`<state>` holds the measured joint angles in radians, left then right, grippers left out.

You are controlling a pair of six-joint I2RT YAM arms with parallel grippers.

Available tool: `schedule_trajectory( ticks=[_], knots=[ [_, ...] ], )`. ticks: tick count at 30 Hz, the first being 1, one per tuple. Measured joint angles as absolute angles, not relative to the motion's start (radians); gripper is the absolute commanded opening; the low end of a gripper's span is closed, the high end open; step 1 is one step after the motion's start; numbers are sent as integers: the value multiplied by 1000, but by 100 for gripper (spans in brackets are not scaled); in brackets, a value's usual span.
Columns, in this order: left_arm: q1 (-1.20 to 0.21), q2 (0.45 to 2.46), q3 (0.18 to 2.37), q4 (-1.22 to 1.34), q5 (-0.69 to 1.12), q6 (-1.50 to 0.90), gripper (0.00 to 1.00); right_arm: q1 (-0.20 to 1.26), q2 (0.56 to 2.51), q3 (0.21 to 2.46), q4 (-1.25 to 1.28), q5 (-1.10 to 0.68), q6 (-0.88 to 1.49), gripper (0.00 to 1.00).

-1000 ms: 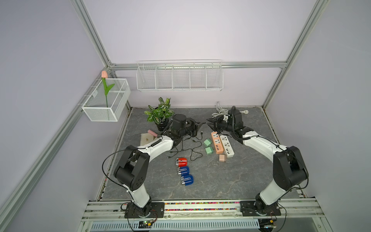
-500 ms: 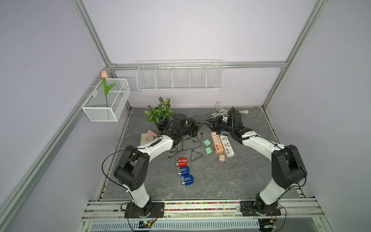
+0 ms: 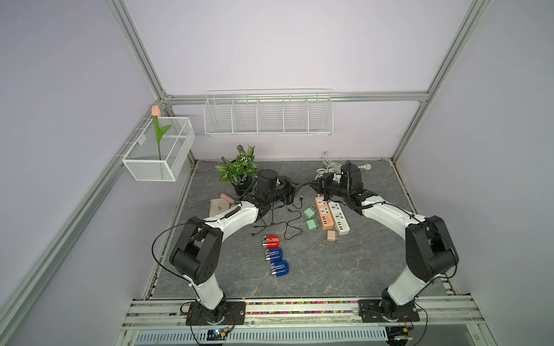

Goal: Charge the electric shaver
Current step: Pick up the charging cable from the center of the board.

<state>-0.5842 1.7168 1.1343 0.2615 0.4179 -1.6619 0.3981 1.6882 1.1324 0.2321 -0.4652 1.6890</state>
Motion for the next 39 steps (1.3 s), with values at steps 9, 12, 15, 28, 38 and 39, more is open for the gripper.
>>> schedule_trajectory(
  ticks=[9,12,15,28,38,39],
  knots=[
    [-587,1719,1150,266,421,-1667,25,403,1688,1121,245,-457,1707,7],
    [-590,1722,1158,265,421,-1667,23,403,1688,1121,254,-450,1713,7],
    [-592,1732,1166,264,421,-1667,23,404,1688,1121,259,-444,1718,7],
    [-598,1775,1193,279,432,-1676,7,416,1689,1121,275,-442,1736,7],
    [-598,1775,1193,280,436,-1675,20,413,1689,1121,278,-442,1736,7],
    [-597,1775,1193,279,437,-1675,20,412,1689,1121,278,-442,1736,7]
  ],
)
